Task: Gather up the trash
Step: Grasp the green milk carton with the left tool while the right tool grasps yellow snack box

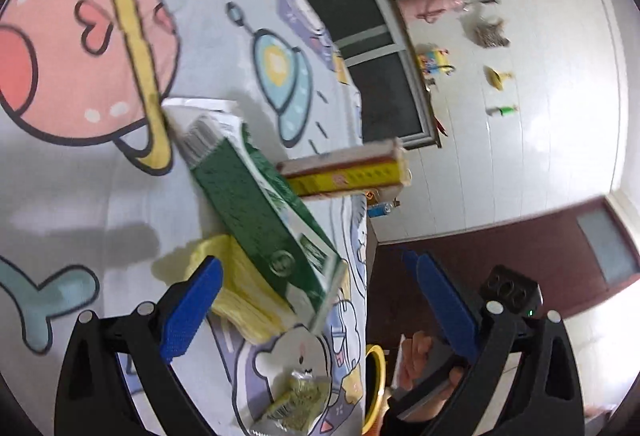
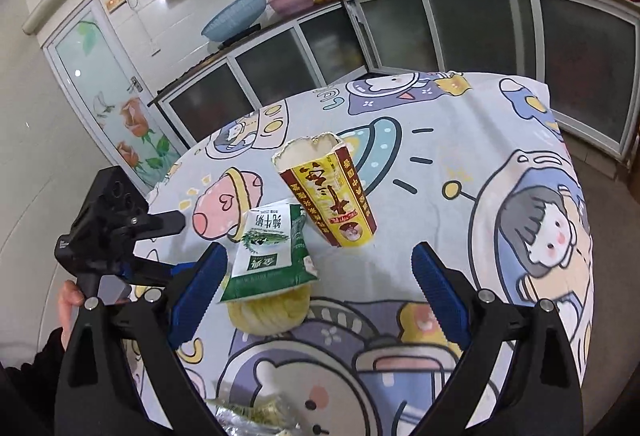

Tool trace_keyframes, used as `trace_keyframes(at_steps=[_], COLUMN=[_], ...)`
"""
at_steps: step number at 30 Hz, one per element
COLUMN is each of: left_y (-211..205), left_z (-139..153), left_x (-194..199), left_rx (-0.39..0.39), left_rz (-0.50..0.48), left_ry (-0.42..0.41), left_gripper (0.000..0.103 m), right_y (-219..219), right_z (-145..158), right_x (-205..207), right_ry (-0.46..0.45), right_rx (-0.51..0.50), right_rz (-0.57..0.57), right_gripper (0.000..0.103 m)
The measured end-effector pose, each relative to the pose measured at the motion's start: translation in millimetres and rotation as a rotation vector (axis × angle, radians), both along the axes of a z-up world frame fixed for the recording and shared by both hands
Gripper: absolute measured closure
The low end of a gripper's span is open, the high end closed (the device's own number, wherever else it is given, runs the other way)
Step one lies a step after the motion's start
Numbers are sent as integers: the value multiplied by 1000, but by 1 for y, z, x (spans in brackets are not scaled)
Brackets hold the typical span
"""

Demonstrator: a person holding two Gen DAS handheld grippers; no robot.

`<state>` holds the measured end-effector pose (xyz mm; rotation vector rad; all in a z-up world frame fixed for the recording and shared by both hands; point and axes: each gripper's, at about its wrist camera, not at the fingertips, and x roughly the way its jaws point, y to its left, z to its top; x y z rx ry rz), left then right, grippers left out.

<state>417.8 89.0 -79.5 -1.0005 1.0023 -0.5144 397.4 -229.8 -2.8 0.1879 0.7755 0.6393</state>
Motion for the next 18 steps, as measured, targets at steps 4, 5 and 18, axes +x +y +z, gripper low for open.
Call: trace_keyframes(at_steps=[4,5,18], left_y=[2,3,3], left_z=[-4,-5,-26], left_x=[16,19,56], left_rx=[-2,-7,-66], left_rz=[17,23,67], left_ry=[10,12,60], left_gripper=[9,9,9], right_y=[5,8,46], right_z=[-4,-4,-18], right_x=[11,13,41], right_ry=[-3,-8,-51], right_rx=[-2,-10,-159], right_rz=[-3,-1,81], right_gripper=[13,13,13])
